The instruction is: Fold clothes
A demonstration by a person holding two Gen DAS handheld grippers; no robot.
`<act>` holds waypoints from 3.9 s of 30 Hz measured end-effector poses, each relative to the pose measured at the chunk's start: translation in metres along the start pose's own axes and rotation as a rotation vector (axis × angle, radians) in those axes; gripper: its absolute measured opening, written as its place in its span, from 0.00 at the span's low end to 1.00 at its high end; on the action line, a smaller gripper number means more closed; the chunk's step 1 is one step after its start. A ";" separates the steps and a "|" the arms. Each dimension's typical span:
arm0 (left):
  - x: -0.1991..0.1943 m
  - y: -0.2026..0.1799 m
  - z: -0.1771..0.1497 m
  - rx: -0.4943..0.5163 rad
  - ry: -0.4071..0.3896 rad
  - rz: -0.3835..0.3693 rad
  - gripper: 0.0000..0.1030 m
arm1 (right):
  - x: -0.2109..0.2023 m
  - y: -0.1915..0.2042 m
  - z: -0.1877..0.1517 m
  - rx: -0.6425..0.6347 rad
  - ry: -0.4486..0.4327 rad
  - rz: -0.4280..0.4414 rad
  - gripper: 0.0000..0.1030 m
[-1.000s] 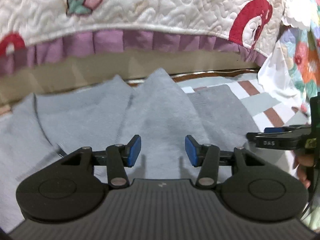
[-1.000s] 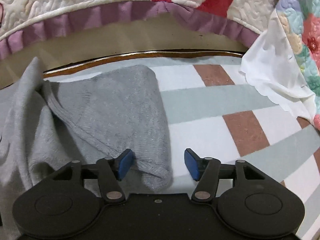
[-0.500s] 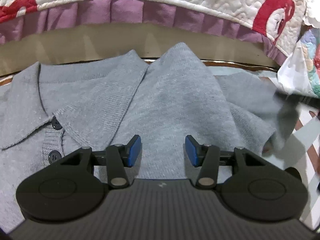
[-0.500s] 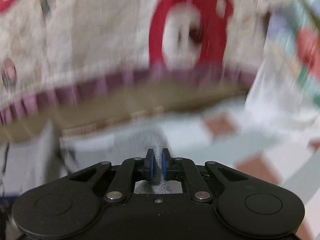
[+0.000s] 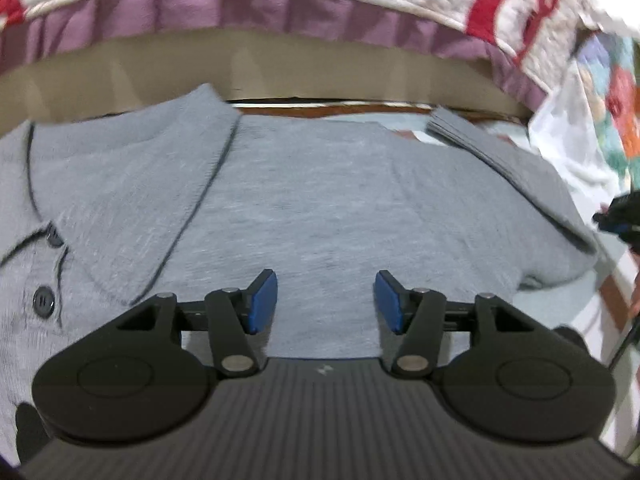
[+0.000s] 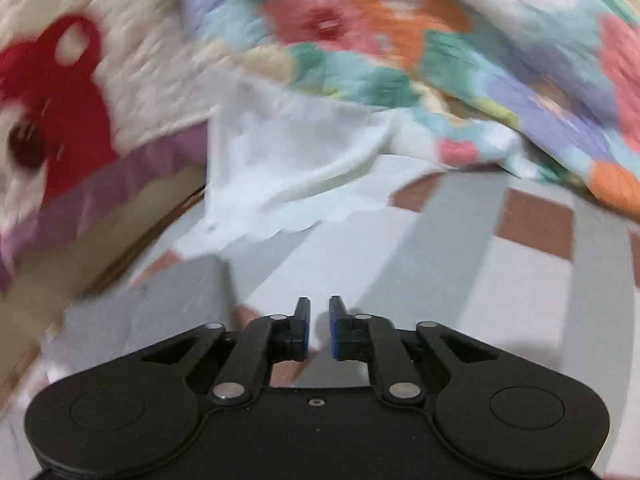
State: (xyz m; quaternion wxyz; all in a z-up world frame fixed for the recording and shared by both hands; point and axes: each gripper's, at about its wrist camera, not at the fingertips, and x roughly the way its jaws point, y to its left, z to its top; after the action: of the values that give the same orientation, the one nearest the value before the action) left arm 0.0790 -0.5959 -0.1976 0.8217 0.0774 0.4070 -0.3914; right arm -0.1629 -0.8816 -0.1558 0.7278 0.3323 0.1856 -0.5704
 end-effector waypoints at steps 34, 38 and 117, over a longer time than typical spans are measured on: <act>-0.355 0.198 -0.070 -0.138 0.186 0.413 0.62 | -0.288 0.115 -0.096 -0.384 0.733 0.843 0.51; -0.366 0.192 -0.065 -0.176 0.132 0.360 0.62 | -0.328 0.155 -0.073 -0.333 0.829 0.975 0.52; -0.297 0.136 -0.113 0.535 0.389 0.045 0.57 | -0.344 0.157 -0.308 -1.534 0.671 0.840 0.61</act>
State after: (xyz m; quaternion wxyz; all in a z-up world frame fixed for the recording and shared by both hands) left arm -0.0008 -0.2804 -0.0811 0.6876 0.3726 0.4371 -0.4442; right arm -0.0763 -0.4040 -0.1087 0.8030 -0.0516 0.5761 0.1434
